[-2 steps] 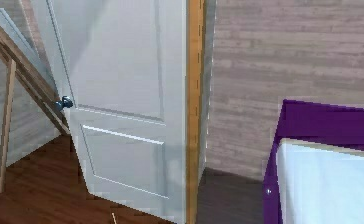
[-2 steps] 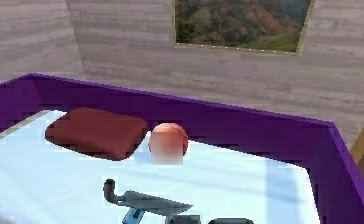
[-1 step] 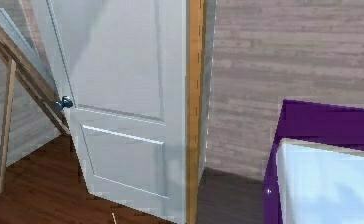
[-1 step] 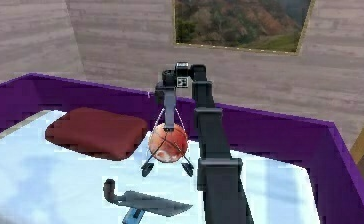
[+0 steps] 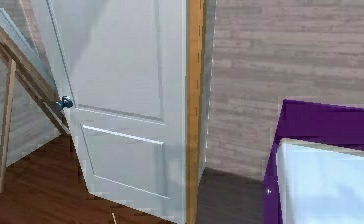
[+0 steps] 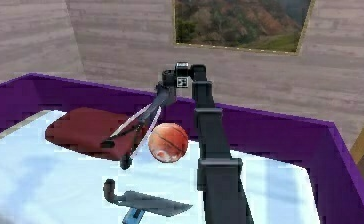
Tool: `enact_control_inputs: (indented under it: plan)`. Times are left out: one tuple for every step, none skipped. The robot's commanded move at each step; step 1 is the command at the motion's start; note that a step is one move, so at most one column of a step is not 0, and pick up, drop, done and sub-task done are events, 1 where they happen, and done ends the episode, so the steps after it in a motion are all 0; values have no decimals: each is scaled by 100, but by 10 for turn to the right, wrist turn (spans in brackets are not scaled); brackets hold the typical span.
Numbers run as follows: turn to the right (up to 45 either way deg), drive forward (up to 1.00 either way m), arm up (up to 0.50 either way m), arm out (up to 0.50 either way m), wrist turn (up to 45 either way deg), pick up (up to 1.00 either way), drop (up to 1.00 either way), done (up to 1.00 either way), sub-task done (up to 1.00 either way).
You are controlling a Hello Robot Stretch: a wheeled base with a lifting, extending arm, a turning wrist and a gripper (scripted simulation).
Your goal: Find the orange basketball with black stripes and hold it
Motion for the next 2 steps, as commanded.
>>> enact_control_inputs:
  plan:
    - [0, 0, 0, 0, 450, 0, 0, 0, 0]
    - [0, 0, 0, 0, 450, 0, 0, 0, 0]
